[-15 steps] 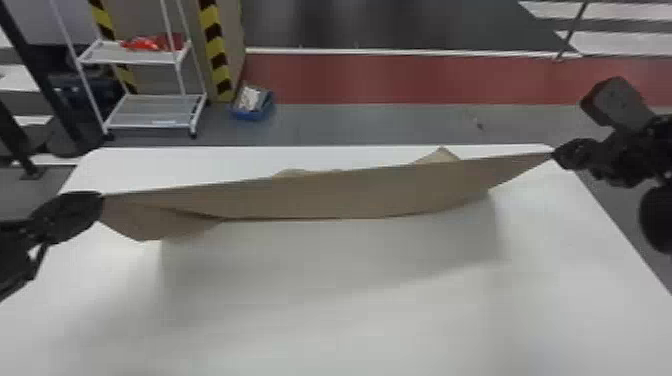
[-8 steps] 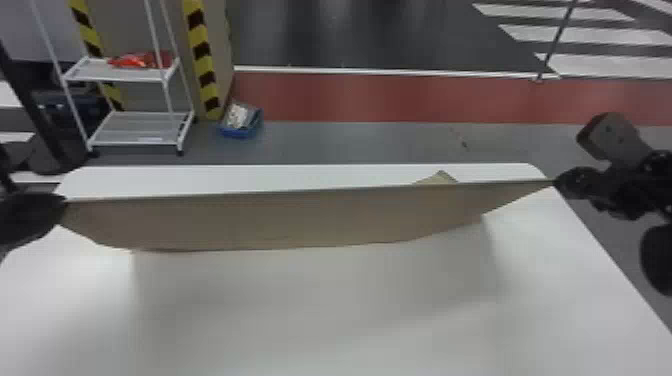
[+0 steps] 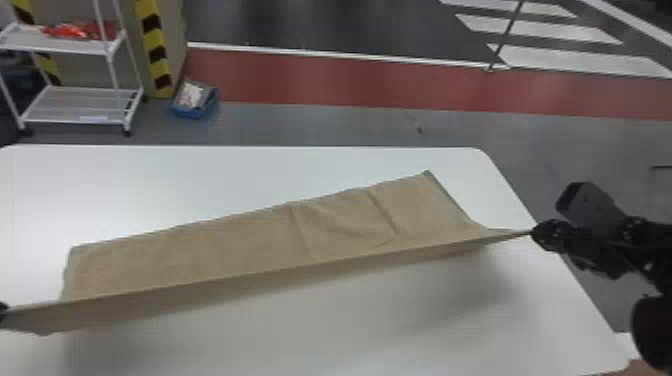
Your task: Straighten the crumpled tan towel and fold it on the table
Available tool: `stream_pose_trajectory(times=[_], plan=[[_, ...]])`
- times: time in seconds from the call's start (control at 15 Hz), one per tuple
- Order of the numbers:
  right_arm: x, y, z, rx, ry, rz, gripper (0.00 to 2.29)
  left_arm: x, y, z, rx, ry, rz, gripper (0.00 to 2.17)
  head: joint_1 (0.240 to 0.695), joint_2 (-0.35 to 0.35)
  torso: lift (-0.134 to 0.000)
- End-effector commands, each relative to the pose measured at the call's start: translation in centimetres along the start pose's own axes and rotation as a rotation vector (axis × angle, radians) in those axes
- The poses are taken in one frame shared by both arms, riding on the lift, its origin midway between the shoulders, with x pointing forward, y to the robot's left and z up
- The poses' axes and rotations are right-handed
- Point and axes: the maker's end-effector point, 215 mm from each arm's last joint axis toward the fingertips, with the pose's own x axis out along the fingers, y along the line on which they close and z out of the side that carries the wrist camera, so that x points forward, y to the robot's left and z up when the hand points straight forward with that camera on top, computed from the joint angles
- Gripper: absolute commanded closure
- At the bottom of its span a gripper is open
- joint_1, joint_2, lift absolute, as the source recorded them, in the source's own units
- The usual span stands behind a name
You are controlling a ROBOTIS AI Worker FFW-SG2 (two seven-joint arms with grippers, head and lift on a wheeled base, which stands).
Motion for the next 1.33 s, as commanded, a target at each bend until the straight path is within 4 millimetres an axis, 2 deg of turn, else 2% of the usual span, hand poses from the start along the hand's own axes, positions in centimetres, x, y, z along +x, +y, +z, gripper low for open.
stream_pose_trajectory(times=[0.0,0.13,0.27,0.47,0.67,0.8,1.0,1.27], plan=[[-0.4,1.1,-1.7,-0.01,0.015,0.019,1.33,0.4,-2.6,-0.7,0.01,0.012,-0.092,2.15,0.695,-0.206,-0.123],[-0.5,0.6,-1.4,-0.017,0.014,0.024,1.33,0.9,-3.5,-1.1,0.016,0.014,-0.143,2.15,0.695,-0.229,-0.123],[0.0,0.4,0.0,0.004,0.006,0.043,1.33,1.7,-3.6,-1.7,0.024,0.018,-0.186,2.15,0.695,-0.231,-0.123],[2.6,-1.1,2.8,0.03,0.037,0.051,1.33,4.1,-4.2,-3.4,0.054,0.05,-0.273,2.15,0.695,-0.215,-0.123],[5.9,-2.3,5.6,0.03,0.078,0.08,1.33,6.5,-3.1,-5.0,0.068,0.063,-0.314,2.15,0.695,-0.184,-0.123],[7.4,-3.0,7.0,0.032,0.091,0.093,1.33,7.8,-1.6,-6.6,0.056,0.076,-0.315,2.15,0.695,-0.166,-0.123],[9.1,-3.5,9.4,-0.003,0.116,0.127,1.33,9.7,1.2,-8.4,0.041,0.086,-0.3,2.15,0.695,-0.128,-0.123],[11.0,-3.0,12.7,-0.082,0.126,0.164,1.33,11.0,2.4,-10.2,0.024,0.113,-0.308,2.15,0.695,-0.092,-0.123]])
